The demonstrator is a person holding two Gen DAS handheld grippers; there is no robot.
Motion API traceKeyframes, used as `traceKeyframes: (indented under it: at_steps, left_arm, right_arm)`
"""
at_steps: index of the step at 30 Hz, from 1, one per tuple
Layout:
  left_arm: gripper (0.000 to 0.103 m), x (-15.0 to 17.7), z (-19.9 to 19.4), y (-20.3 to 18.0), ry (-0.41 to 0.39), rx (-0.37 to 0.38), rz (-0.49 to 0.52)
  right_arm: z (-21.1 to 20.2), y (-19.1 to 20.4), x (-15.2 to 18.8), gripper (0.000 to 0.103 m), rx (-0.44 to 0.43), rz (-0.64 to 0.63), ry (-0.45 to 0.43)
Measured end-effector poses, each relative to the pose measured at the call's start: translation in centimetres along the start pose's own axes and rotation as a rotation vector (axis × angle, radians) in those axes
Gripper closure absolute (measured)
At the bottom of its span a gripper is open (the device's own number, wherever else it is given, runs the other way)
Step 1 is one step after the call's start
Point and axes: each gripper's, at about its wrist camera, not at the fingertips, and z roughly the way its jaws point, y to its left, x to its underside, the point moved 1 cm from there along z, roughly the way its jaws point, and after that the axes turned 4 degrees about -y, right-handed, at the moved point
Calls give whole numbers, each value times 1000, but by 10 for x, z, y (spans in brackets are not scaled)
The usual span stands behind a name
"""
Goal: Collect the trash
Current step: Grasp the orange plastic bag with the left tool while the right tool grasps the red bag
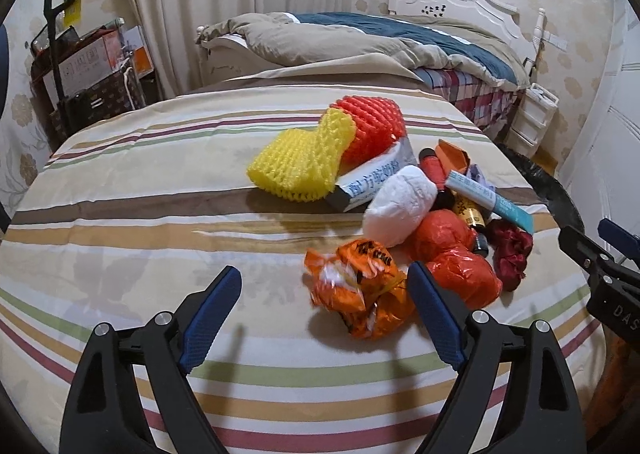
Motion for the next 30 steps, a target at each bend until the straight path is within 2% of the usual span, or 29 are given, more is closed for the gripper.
traceKeyframes:
  at_steps: [14, 15, 19, 25, 30]
  left_arm:
    - [19, 4, 4, -16, 24, 40, 34]
    - [21, 5, 3, -15, 24, 40, 33]
    - [39, 8, 5, -12, 52, 77, 25]
    - [42, 10, 0, -10, 41, 76, 34]
    - [42, 7, -14, -3, -13, 34, 53]
  right_arm:
    - [0, 2, 2, 23, -4, 4, -1]
    - [0, 2, 2, 23, -4, 5, -1]
    - [2, 2, 3, 23, -7, 11, -2]
    - [0, 4, 3, 23, -18, 6, 0]
    - [-5, 14, 0, 23, -49, 5, -4]
